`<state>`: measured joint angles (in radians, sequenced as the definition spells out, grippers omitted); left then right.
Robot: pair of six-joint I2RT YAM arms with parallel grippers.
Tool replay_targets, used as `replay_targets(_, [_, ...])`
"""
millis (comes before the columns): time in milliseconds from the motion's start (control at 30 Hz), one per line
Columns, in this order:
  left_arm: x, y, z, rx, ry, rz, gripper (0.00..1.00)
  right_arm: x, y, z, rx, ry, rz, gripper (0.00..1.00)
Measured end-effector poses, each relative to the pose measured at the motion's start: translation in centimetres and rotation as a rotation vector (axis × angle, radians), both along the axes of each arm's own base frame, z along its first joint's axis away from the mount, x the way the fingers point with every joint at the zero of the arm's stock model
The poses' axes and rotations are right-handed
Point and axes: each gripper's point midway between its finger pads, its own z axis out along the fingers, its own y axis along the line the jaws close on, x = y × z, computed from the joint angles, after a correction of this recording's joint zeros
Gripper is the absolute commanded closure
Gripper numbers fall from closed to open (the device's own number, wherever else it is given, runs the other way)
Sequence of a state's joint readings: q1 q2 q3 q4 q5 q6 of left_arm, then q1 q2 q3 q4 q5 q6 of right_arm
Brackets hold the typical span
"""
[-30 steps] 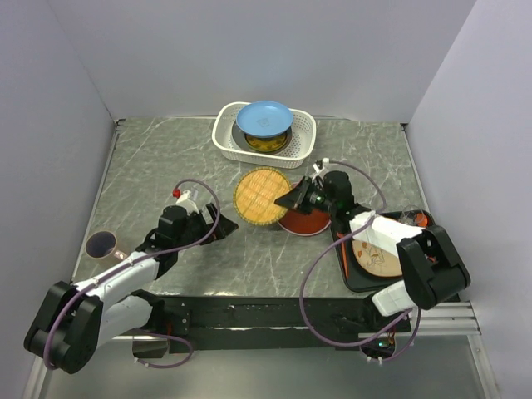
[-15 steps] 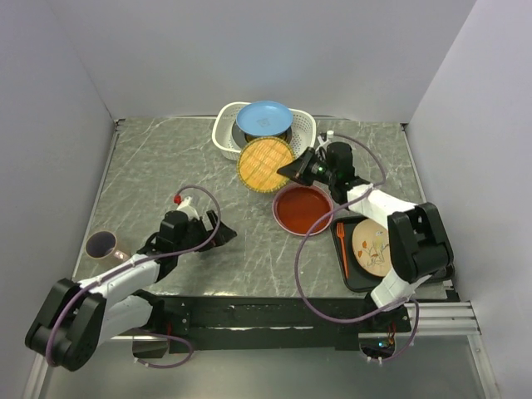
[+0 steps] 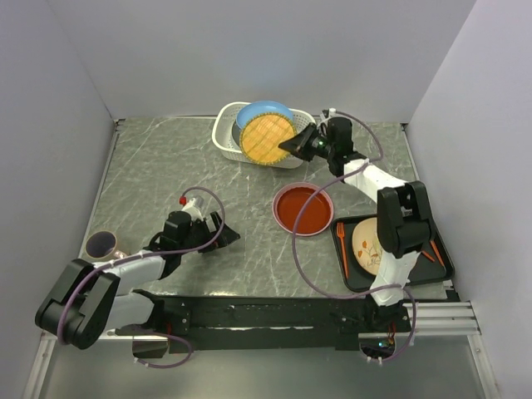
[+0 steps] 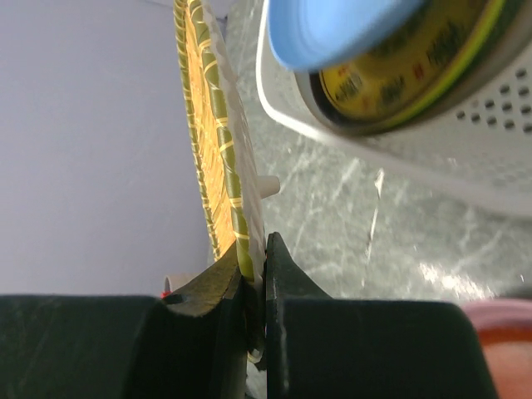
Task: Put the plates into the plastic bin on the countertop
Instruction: Place the plate in the plastic bin.
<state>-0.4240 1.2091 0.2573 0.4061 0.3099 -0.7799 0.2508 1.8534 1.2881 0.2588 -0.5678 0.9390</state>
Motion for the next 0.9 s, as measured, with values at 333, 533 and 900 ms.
replay_targets(333, [0.5,-0.7,0.1,-0.043,-0.009,-0.006,0.01,4.0,0.5,1.7,0.032,-0.019,0.006,1.00])
replay_targets(533, [0.5,-0.7,0.1,-0.048,-0.006,-0.005,0.01,6.3,0.3,1.0,0.032,0.016,-0.011,1.00])
replay_targets(900, [0.8,-1.7,0.2,-0.102,-0.003,-0.029,0.01,10.7,0.1,3.9,0.002,-0.038,-0.027,1.00])
